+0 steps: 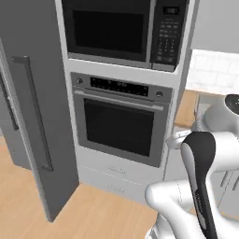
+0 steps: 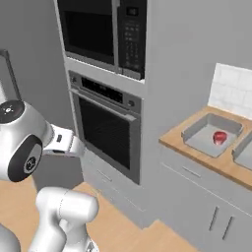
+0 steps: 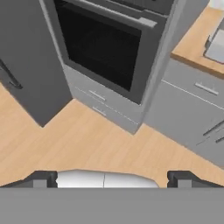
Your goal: Place one bell pepper and one steak in each tupperware on the nearby counter, to pack two identical lunches.
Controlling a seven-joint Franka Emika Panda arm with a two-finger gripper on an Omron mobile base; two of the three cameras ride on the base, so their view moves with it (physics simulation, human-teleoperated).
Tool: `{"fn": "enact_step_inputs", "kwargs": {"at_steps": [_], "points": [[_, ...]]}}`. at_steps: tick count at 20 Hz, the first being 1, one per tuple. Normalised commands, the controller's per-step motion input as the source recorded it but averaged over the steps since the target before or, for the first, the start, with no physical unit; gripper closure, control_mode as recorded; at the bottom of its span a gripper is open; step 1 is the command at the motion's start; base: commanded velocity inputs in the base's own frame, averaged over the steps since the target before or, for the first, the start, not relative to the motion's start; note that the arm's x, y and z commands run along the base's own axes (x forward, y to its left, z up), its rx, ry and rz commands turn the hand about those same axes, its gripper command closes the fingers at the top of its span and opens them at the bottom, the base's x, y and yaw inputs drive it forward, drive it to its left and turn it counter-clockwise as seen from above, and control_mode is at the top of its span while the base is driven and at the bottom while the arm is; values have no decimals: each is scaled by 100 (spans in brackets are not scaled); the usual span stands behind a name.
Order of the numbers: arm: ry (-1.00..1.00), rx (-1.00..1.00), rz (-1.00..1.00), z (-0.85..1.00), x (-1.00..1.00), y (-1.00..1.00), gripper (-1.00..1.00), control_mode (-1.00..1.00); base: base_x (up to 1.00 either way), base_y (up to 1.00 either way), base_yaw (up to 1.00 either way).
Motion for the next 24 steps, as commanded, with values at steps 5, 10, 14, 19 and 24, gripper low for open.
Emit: {"fn": "enact_step_inputs", "kwargs": {"at_steps": [5,10,14,19,24], "points": [[0,0,0,0,0,0,-100,100,-18,99,73],[0,0,0,0,0,0,-100,100,-1,100,56],[0,0,0,0,0,0,-100,100,35,100,38],[0,0,0,0,0,0,-100,100,72,100,25],[0,0,0,0,0,0,-100,100,100,100,7]]}}
